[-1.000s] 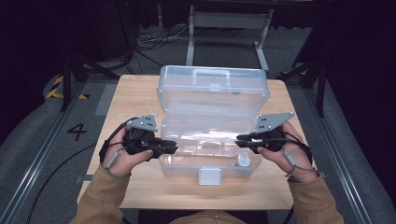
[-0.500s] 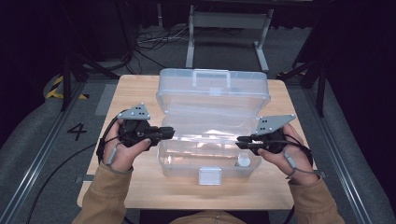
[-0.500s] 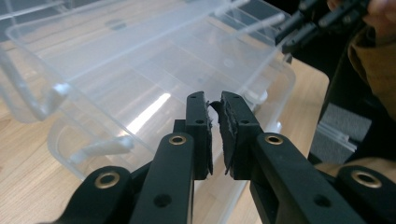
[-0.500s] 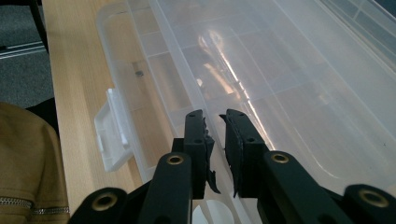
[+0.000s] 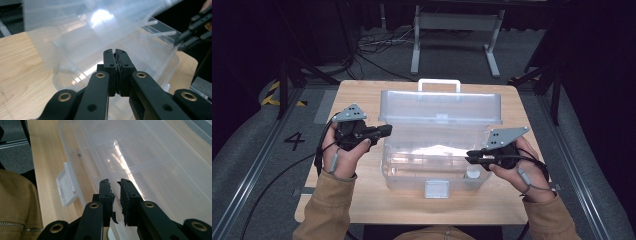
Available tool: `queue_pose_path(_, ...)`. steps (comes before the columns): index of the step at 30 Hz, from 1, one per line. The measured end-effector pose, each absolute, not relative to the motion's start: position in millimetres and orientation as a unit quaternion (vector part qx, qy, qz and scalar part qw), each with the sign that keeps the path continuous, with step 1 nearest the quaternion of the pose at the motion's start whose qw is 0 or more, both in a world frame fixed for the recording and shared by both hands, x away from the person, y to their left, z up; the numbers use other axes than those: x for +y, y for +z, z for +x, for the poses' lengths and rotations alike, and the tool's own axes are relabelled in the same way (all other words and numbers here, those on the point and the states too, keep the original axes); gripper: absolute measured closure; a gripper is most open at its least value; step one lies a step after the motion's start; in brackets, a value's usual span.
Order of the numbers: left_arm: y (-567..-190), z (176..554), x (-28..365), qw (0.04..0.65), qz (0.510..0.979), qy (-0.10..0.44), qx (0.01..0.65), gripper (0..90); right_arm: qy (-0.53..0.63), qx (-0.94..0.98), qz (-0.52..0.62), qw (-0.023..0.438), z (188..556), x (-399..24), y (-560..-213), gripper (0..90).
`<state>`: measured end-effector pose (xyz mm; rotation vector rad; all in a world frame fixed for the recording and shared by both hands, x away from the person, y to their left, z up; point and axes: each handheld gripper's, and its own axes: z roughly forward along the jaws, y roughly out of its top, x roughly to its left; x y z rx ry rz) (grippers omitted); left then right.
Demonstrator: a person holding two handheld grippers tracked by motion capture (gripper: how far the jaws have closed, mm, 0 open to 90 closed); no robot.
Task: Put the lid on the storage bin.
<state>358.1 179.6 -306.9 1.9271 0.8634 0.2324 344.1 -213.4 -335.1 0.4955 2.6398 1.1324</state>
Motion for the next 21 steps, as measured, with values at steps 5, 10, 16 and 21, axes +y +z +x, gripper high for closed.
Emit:
queue_pose_path(5, -307.4, 358.6, 179.9, 0.486, 0.793, 0.097, 0.355, 89.7, 0.398, 0.896, 0.168, 0.107, 341.6, -217.0, -332.1, 85.5)
queue_pose_path(10, -307.1, 357.9, 180.7, 0.485, 0.793, 0.094, 0.356, 89.7, 0.414, 0.888, 0.173, 0.105, 339.8, -224.0, -327.5, 88.1)
queue_pose_path(16, -306.8, 357.3, 181.7, 0.483, 0.795, 0.093, 0.355, 89.7, 0.438, 0.872, 0.194, 0.098, 340.2, -237.7, -323.2, 89.6)
queue_pose_path(21, -306.7, 355.7, 184.9, 0.478, 0.798, 0.09, 0.355, 89.6, 0.457, 0.853, 0.234, 0.099, 341.4, -253.6, -319.7, 90.0)
